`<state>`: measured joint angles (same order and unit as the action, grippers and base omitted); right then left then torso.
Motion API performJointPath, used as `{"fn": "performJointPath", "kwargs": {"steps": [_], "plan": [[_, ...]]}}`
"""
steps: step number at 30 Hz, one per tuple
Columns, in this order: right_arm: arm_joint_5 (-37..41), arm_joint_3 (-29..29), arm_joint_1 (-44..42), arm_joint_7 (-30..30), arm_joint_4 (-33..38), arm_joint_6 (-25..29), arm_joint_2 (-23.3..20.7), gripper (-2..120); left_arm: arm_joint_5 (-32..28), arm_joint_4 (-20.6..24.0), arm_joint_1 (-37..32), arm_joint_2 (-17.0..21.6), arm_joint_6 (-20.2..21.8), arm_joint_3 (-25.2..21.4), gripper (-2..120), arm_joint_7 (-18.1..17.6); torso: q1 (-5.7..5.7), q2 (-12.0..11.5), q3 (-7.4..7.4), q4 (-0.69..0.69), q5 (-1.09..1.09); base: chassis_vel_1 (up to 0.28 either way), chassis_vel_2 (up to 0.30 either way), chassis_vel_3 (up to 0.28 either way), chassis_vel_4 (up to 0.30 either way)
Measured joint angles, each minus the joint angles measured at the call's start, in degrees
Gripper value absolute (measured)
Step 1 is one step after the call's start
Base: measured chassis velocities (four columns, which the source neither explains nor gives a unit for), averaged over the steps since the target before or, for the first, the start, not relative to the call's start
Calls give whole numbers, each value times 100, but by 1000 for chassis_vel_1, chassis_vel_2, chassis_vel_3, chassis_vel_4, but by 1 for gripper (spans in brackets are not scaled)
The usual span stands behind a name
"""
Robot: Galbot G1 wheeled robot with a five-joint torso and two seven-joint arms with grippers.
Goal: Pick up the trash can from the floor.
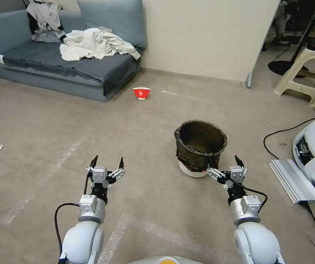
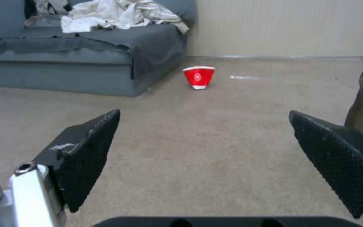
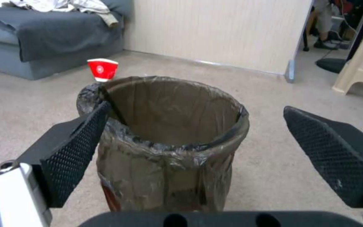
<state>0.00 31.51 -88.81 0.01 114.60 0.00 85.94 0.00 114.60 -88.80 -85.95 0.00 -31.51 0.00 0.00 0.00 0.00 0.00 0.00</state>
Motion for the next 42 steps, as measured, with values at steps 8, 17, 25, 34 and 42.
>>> {"fn": "performJointPath", "kwargs": {"steps": [8, 17, 25, 34, 42], "plan": [[0, 0, 0, 0, 0, 0, 0, 100, 0, 0, 0, 0, 0, 0, 100, 0, 0, 0, 0, 0, 0, 0, 0, 0, 0], [0, 0, 0, 0, 0, 0, 0, 100, 0, 0, 0, 0, 0, 0, 100, 0, 0, 0, 0, 0, 0, 0, 0, 0, 0], [0, 0, 0, 0, -1, 0, 0, 100, 0, 0, 0, 0, 0, 0, 100, 0, 0, 0, 0, 0, 0, 0, 0, 0, 0], [0, 0, 0, 0, -1, 0, 0, 100, 0, 0, 0, 0, 0, 0, 100, 0, 0, 0, 0, 0, 0, 0, 0, 0, 0], [45, 28, -162, 11, 350, -44, 84, 100, -1, 336, -255, 44, -4, -101, 100, -57, 0, 0, 0, 0, 0, 0, 0, 0, 0]]}}
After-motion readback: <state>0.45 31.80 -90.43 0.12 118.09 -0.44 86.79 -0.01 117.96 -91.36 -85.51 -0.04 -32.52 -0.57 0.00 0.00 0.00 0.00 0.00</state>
